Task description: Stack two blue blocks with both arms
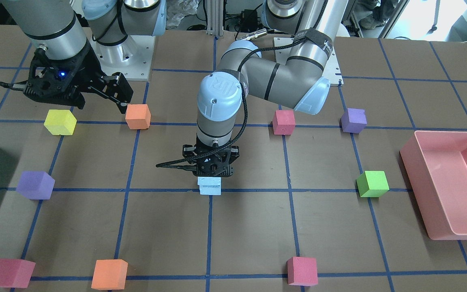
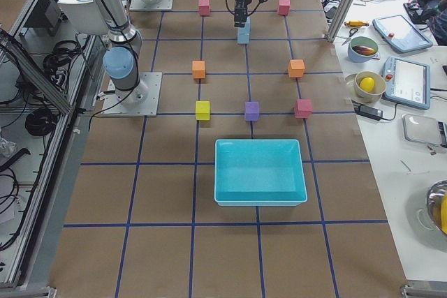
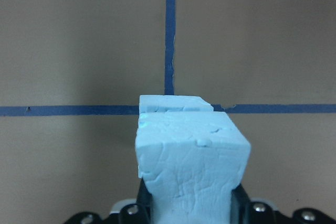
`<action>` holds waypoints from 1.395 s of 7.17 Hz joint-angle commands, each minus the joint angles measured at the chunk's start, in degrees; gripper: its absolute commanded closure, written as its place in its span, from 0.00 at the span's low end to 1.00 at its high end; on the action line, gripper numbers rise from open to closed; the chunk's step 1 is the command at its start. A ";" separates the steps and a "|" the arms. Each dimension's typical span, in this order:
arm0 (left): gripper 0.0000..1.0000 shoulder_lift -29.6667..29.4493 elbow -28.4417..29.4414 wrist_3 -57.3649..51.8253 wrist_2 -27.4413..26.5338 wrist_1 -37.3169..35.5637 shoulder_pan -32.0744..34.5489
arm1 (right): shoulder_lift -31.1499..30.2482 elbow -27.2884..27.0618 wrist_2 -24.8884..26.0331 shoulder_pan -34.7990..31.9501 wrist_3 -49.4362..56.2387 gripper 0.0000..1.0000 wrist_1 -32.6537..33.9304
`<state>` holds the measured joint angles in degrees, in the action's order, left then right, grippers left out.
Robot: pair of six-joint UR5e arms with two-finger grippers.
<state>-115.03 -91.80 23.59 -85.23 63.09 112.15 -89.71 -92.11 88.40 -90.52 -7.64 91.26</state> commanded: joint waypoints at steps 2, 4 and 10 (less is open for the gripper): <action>0.50 -0.89 0.04 -0.91 -0.11 -0.16 -0.09 | -0.03 -0.09 0.46 -0.01 0.26 0.00 -0.11; 0.00 -0.98 0.21 -1.09 -0.11 -0.07 -0.09 | -0.03 -0.26 0.81 -0.01 4.01 0.00 -0.20; 0.00 14.28 7.06 -23.18 -1.16 20.43 -16.20 | -0.38 -0.26 0.72 -0.01 4.21 0.00 -0.20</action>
<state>-104.89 -86.51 7.85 -86.33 75.94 102.30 -90.08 -92.37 89.12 -90.53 -3.43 91.04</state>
